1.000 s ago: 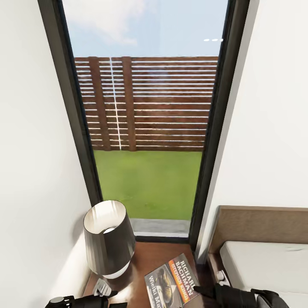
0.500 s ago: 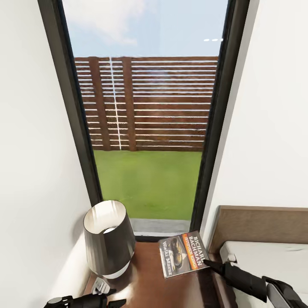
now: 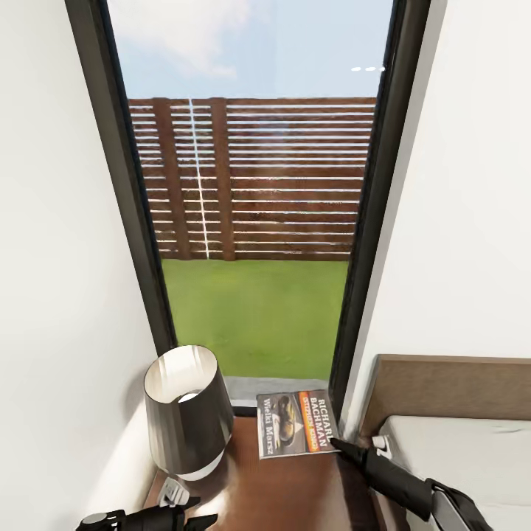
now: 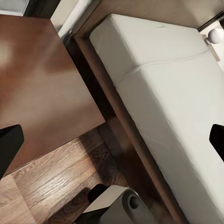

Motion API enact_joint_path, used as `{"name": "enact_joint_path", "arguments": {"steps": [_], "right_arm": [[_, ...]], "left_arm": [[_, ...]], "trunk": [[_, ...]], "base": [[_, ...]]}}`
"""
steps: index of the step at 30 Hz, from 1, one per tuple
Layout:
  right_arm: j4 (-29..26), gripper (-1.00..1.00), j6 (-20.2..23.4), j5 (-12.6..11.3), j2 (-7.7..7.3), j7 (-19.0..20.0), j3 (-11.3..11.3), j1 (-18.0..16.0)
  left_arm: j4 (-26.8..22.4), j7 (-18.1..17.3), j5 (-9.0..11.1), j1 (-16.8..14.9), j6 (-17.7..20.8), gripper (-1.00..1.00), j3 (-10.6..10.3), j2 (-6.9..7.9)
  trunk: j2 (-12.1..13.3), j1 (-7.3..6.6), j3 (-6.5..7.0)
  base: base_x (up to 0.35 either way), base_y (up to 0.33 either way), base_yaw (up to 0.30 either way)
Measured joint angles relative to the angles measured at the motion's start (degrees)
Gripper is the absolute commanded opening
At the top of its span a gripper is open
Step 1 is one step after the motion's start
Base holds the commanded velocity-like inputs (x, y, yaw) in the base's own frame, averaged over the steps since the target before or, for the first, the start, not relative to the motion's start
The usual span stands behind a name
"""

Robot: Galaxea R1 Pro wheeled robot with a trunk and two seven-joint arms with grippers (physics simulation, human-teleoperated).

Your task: In the bedroom, move the book from the bed onto either nightstand, and place the two sandals side by side next to the bed.

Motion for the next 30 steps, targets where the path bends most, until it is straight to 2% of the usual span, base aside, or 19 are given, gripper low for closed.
{"name": "enact_joint_path", "arguments": {"steps": [2, 8, 11, 30], "right_arm": [[0.25, -1.0, -0.14, 0.3, 1.99, -0.81, 0.04, 0.0], [1.16, -1.0, -0.43, 0.31, 5.93, -4.33, 0.14, -0.01], [1.23, -1.0, -0.53, 0.25, 6.5, -4.66, 0.14, -0.01], [1.26, -1.0, -0.67, 0.27, 6.71, -4.78, 0.06, -0.01]], "left_arm": [[0.0, 0.0, 0.0, 0.0, 0.0, 1.0, 0.0, -0.01], [0.0, 0.0, 0.0, 0.0, 0.0, 1.0, 0.0, -0.02], [-0.01, 0.0, 0.01, 0.0, 0.02, 1.0, 0.0, -0.02], [0.01, 0.04, 0.0, 0.0, 0.08, 1.0, 0.0, -0.02]], "trunk": [[0.0, 0.0, 0.0], [0.0, 0.0, 0.0], [0.0, 0.0, 0.0], [-7.62, 4.17, -3.42]], "base": [[0.0, 0.0, 0.0], [0.0, 0.0, 0.0], [0.0, 0.0, 0.0], [0.0, 0.0, 0.0]]}}
